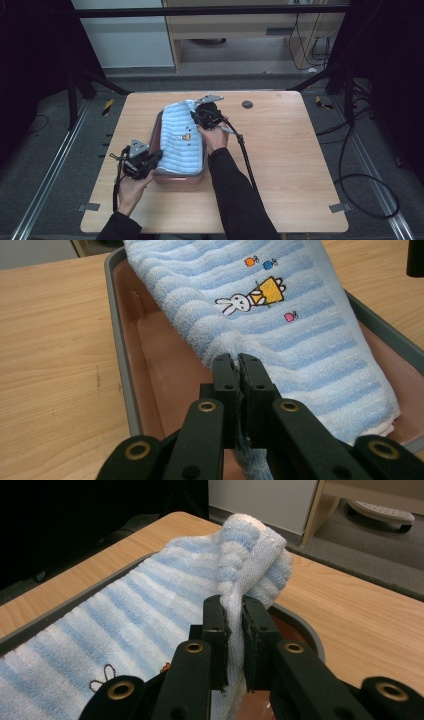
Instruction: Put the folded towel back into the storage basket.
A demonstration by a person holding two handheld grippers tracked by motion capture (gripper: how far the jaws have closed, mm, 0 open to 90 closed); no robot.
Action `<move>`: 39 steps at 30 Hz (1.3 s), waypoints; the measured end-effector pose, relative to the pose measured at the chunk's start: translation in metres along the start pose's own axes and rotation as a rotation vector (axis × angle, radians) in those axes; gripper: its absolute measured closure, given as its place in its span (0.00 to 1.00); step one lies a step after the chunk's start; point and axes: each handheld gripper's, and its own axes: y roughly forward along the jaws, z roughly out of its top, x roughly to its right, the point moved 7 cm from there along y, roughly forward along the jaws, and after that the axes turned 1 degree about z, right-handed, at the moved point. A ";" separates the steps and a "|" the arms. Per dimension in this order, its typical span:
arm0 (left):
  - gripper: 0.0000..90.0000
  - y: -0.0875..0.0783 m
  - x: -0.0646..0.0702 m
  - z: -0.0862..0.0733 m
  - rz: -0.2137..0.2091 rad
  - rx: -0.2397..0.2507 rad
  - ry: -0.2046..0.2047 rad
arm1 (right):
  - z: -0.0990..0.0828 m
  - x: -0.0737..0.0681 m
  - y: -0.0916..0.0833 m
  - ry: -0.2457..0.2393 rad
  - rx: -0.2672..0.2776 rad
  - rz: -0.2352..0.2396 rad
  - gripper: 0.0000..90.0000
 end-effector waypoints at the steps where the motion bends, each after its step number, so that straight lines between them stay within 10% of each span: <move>1: 0.96 0.000 0.000 -0.001 0.000 -0.003 0.000 | -0.001 0.000 0.001 -0.001 -0.003 0.001 0.91; 26: 0.88 0.010 -0.005 -0.012 0.015 -0.062 -0.011 | -0.031 0.000 0.013 -0.019 -0.121 -0.001 0.78; 39: 0.78 -0.005 -0.005 0.001 0.018 0.013 -0.005 | -0.014 0.013 -0.029 -0.015 0.008 -0.030 0.58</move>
